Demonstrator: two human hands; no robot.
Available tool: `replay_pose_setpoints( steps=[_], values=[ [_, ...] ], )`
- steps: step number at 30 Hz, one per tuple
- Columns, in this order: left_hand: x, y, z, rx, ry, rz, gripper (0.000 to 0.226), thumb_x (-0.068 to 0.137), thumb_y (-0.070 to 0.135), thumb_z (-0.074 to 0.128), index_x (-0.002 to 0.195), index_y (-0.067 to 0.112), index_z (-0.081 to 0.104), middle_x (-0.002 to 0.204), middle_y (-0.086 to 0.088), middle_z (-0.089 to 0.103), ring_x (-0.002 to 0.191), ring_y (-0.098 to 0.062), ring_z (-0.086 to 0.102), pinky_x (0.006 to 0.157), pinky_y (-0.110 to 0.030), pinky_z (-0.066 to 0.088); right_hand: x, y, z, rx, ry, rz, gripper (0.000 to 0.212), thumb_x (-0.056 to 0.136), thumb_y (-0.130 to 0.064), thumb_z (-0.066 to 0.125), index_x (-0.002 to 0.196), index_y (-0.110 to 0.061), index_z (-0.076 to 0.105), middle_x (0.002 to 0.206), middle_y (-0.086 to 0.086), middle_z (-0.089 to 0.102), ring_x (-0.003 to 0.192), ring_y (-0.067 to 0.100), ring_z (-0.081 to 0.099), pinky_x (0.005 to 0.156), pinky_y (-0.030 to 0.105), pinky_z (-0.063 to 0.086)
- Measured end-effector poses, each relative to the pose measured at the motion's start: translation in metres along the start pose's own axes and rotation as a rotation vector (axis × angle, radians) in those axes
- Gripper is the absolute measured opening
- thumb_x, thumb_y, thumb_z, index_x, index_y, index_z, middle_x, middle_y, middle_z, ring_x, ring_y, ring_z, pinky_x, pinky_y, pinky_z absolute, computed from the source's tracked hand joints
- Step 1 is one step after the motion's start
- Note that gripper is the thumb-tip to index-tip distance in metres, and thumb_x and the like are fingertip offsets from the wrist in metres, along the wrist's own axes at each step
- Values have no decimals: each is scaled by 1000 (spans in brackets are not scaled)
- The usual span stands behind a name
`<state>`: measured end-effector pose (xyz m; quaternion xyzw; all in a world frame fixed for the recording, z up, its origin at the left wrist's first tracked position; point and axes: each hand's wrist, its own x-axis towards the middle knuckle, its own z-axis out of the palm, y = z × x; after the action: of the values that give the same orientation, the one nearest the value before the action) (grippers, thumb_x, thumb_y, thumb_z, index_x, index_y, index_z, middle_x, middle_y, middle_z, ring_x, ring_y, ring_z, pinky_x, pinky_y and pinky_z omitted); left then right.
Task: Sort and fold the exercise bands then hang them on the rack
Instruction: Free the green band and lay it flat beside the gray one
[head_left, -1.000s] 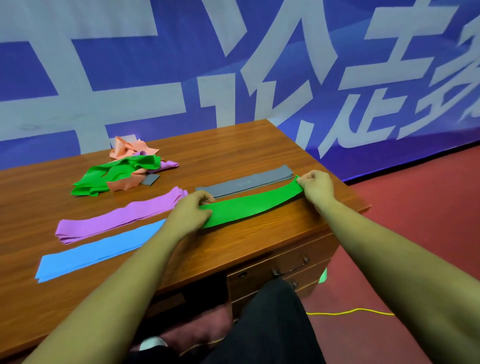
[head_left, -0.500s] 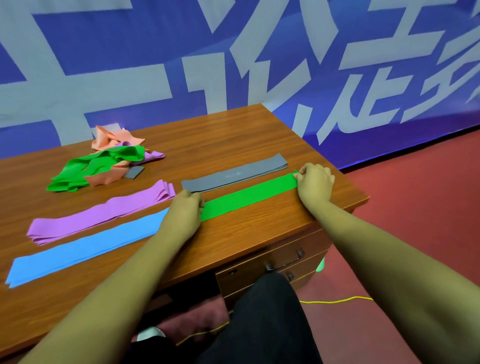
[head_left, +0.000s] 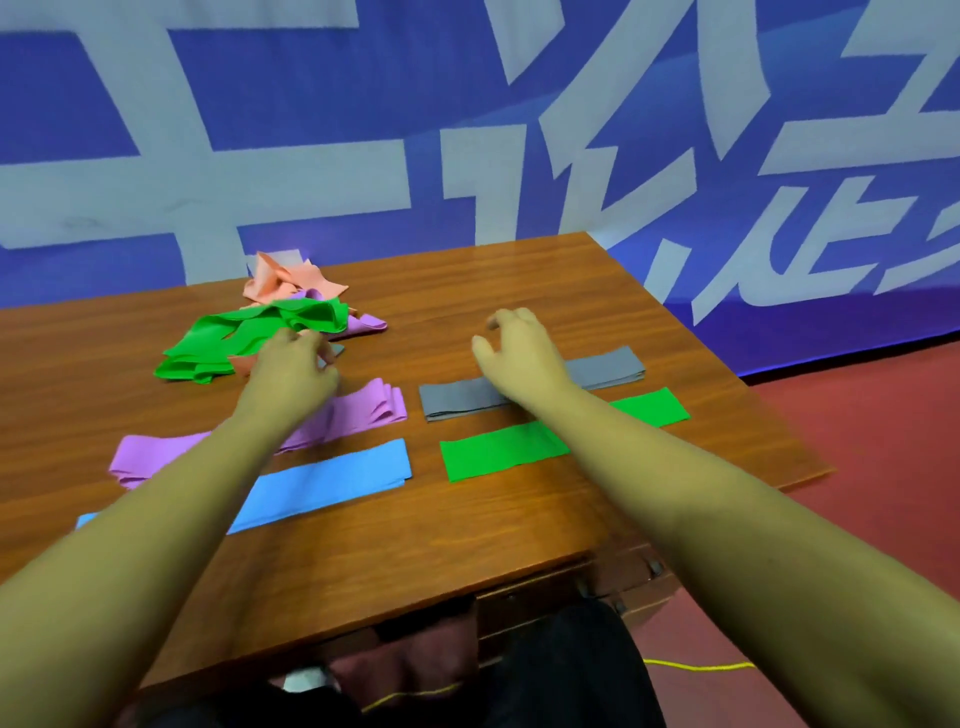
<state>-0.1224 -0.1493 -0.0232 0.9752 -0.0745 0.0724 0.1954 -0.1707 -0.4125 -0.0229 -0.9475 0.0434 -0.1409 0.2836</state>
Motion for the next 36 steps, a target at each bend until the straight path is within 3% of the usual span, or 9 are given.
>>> replay_pose_setpoints(
  steps=[7, 12, 18, 21, 23, 26, 30, 34, 36],
  values=[
    [43, -75, -3, 18, 104, -57, 35, 86, 18, 62, 120, 7, 62, 122, -21, 54, 117, -41, 50, 102, -48, 41, 66, -88, 85, 40, -157, -121, 34, 90, -27, 58, 116, -5, 59, 120, 17, 56, 110, 35, 55, 93, 44, 47],
    [70, -107, 16, -20, -96, -42, 45, 89, 34, 52, 131, 18, 56, 132, -13, 53, 126, -34, 49, 103, -49, 42, 117, -122, 137, 58, -210, -110, 46, 85, -30, 65, 123, -6, 56, 122, 16, 58, 112, 35, 56, 93, 45, 47],
    [74, -131, 28, 8, -112, 4, 40, 92, 34, 55, 131, 27, 57, 140, -1, 47, 130, -24, 47, 103, -50, 41, 141, -128, 156, -41, -45, -201, 17, 83, -14, 53, 87, -10, 69, 90, 15, 69, 91, 39, 61, 76, 41, 49],
    [71, -123, 19, -50, -96, -35, 55, 79, 57, 46, 123, 28, 60, 130, -2, 53, 125, -25, 50, 103, -47, 40, 147, -145, 133, 179, 66, -206, 14, 81, -15, 54, 80, -9, 66, 81, 11, 68, 82, 32, 60, 72, 39, 49],
    [69, -111, 4, -149, 23, -75, 69, 70, 68, 37, 117, 23, 60, 120, -7, 55, 119, -29, 51, 102, -44, 39, 147, -163, 106, 338, 122, -210, 12, 82, -11, 54, 81, -8, 65, 75, 6, 66, 76, 25, 59, 68, 34, 45],
    [72, -87, -27, -387, 284, -67, 60, 79, 60, 60, 115, 12, 51, 115, -11, 52, 114, -30, 50, 98, -43, 41, 144, -193, 61, 516, 146, -251, 11, 84, -10, 54, 82, -4, 63, 70, 9, 68, 67, 22, 63, 63, 33, 47],
    [69, -47, -76, -656, 440, 23, 54, 82, 36, 73, 113, 21, 32, 101, -6, 59, 91, -23, 61, 83, -41, 50, 130, -215, 12, 592, 92, -311, 12, 80, -11, 55, 80, -1, 61, 70, 14, 70, 60, 19, 70, 59, 34, 53],
    [47, -21, -103, -623, 329, 87, 48, 84, 25, 69, 123, 35, 43, 75, 1, 62, 65, -13, 60, 57, -25, 47, 107, -217, -27, 569, 2, -378, 8, 82, -8, 64, 74, -9, 66, 63, 11, 64, 57, 18, 61, 55, 30, 47],
    [36, -13, -106, -547, 238, 145, 10, 81, 27, 65, 91, 29, 63, 57, 8, 53, 51, -9, 48, 50, -27, 37, 96, -213, -43, 544, 21, -391, 12, 80, -11, 67, 70, -17, 67, 65, 3, 62, 60, 13, 53, 59, 33, 48]
  ],
)
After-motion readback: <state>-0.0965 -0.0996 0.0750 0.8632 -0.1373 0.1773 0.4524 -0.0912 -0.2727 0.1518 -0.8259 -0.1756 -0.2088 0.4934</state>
